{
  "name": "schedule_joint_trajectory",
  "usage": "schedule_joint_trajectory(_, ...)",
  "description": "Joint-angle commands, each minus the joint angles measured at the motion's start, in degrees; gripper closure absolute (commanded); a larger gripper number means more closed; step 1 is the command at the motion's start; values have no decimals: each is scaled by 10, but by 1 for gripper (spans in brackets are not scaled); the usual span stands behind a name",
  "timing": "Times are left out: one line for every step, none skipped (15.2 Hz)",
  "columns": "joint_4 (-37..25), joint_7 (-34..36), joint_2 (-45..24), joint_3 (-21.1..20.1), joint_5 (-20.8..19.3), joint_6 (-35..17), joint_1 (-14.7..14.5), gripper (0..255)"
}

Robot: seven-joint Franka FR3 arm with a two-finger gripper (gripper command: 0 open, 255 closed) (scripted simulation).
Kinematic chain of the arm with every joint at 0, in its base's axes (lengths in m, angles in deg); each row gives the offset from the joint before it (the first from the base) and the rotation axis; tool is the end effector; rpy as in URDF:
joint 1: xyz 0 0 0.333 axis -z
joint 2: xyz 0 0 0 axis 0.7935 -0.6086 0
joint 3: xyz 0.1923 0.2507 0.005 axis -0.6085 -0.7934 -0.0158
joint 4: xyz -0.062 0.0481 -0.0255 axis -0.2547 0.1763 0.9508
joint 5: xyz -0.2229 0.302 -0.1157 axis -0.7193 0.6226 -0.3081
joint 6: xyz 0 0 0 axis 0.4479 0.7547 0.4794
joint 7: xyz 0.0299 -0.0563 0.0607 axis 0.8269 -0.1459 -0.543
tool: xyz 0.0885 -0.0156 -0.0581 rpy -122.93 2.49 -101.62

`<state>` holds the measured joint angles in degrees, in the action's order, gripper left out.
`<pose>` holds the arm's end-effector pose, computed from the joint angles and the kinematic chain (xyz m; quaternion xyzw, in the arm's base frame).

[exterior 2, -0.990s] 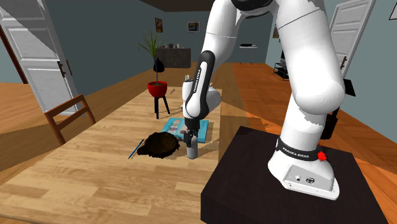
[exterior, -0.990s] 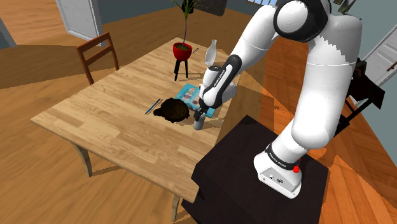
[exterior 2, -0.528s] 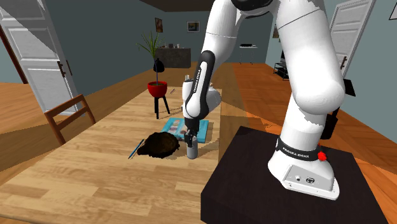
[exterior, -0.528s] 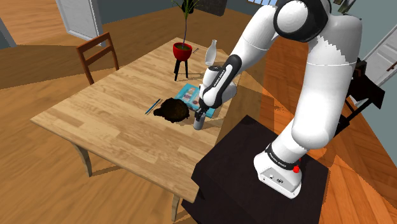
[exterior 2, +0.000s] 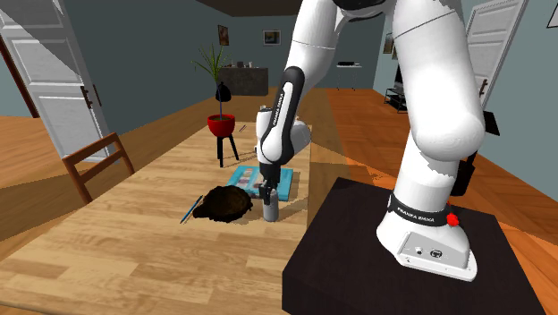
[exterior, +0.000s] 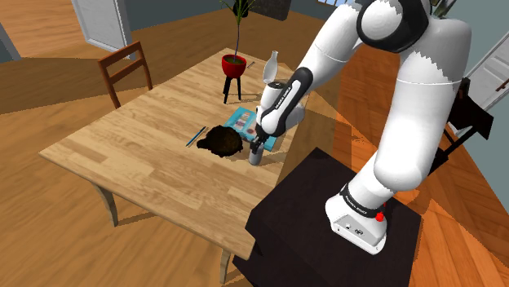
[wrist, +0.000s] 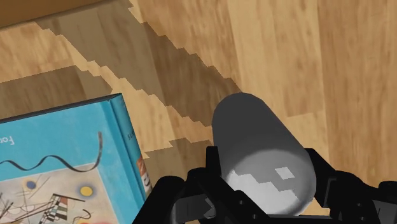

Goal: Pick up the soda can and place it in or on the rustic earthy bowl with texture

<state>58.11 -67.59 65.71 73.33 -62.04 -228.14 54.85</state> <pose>0.4468 -0.0295 0.1247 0.9985 0.0544 0.0065 0.0062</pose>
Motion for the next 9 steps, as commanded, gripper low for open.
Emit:
schedule_joint_trajectory(3,0,17,1,0,14,0,255)
schedule_joint_trajectory(5,0,27,1,-1,21,0,255)
schedule_joint_trajectory(8,0,36,1,-1,28,0,255)
schedule_joint_trajectory(10,0,46,2,-1,36,-1,255)
schedule_joint_trajectory(12,0,55,2,-1,43,-1,255)
schedule_joint_trajectory(14,0,64,2,-2,51,-1,255)
schedule_joint_trajectory(15,0,74,3,-2,58,-1,255)
schedule_joint_trajectory(17,0,83,3,-2,66,-2,255)
schedule_joint_trajectory(19,1,92,3,-3,74,-2,255)
